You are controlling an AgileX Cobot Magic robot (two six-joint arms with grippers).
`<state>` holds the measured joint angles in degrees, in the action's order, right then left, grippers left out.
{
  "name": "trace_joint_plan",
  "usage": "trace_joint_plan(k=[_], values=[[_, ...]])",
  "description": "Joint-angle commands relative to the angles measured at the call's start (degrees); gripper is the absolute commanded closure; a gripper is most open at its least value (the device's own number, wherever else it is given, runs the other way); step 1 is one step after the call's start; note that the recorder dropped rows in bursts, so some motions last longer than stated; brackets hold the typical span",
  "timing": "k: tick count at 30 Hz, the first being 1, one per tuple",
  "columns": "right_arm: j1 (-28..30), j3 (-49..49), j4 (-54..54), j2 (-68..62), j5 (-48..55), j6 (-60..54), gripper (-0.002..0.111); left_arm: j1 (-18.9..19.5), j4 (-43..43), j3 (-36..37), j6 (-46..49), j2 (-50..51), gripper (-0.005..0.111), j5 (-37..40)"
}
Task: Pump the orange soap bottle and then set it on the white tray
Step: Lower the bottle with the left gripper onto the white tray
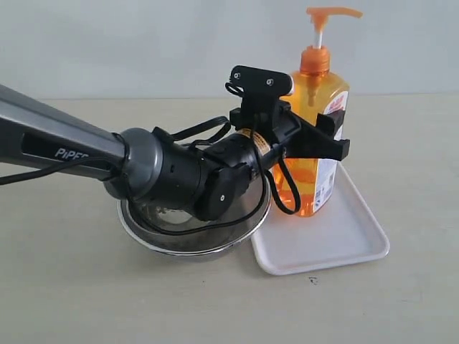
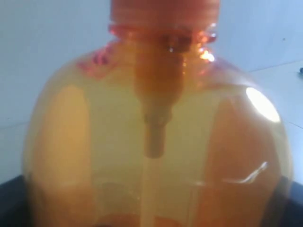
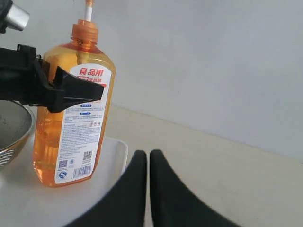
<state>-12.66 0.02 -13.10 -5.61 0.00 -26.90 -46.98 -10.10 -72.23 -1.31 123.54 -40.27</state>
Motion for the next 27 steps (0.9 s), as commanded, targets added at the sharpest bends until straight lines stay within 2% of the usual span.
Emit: trace_joint_plan(k=[1, 7, 10, 19, 24, 27], values=[[0.13, -0.02, 0.17, 0.36, 0.0, 0.01, 0.108, -0.34, 0.92, -1.03, -0.37, 0.47, 0.081, -4.05], [0.13, -0.02, 0.17, 0.36, 0.0, 0.01, 0.108, -0.34, 0.92, -1.03, -0.37, 0.98, 0.045, -5.26], [0.13, -0.02, 0.17, 0.36, 0.0, 0.01, 0.108, -0.34, 0.92, -1.03, -0.37, 0.98, 0.035, -6.38], [0.13, -0.02, 0.05, 0.36, 0.0, 0.01, 0.108, -0.34, 0.92, -1.03, -0.37, 0.52, 0.032, -4.81], [0.13, -0.02, 0.05, 0.36, 0.0, 0.01, 0.108, -0.34, 0.92, -1.03, -0.37, -0.99, 0.032, -1.08], [0.13, -0.02, 0.05, 0.36, 0.0, 0.01, 0.108, -0.34, 0.92, -1.03, -0.37, -3.8, 0.032, 5.17]])
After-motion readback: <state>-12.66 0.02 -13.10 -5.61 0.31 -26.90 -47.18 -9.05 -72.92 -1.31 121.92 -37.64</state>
